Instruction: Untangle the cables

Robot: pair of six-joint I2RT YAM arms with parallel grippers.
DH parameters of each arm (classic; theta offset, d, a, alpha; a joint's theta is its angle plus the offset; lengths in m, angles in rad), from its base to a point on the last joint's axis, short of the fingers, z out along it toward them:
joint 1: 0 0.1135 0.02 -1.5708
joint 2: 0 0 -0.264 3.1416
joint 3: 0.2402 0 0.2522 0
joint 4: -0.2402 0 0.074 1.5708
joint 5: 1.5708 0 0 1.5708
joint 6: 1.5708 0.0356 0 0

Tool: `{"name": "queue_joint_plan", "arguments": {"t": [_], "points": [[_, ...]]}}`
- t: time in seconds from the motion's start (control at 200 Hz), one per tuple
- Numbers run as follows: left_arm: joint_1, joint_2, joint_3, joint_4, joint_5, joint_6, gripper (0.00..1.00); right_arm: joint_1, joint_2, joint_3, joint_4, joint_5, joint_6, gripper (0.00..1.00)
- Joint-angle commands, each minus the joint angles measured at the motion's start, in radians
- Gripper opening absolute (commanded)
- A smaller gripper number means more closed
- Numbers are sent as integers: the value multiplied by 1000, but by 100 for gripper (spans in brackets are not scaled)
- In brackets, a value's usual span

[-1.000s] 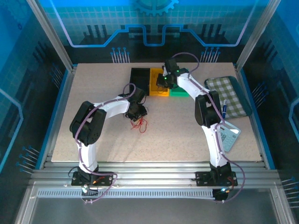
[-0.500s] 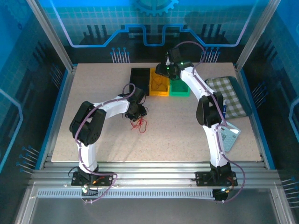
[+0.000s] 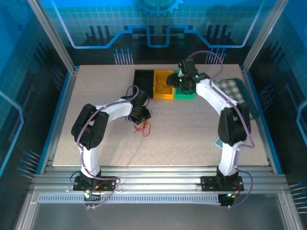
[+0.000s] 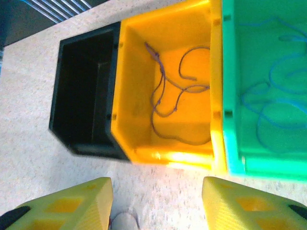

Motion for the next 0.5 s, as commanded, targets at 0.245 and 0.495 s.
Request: {"name": "queue_joint_plan", "arguments": {"t": [0.245, 0.495], "points": [[-116, 91, 228, -162, 448, 584, 48, 96, -214, -525, 164, 8, 89, 51], [-123, -178, 1, 36, -21, 453, 58, 123, -239, -587, 182, 62, 106, 51]]}}
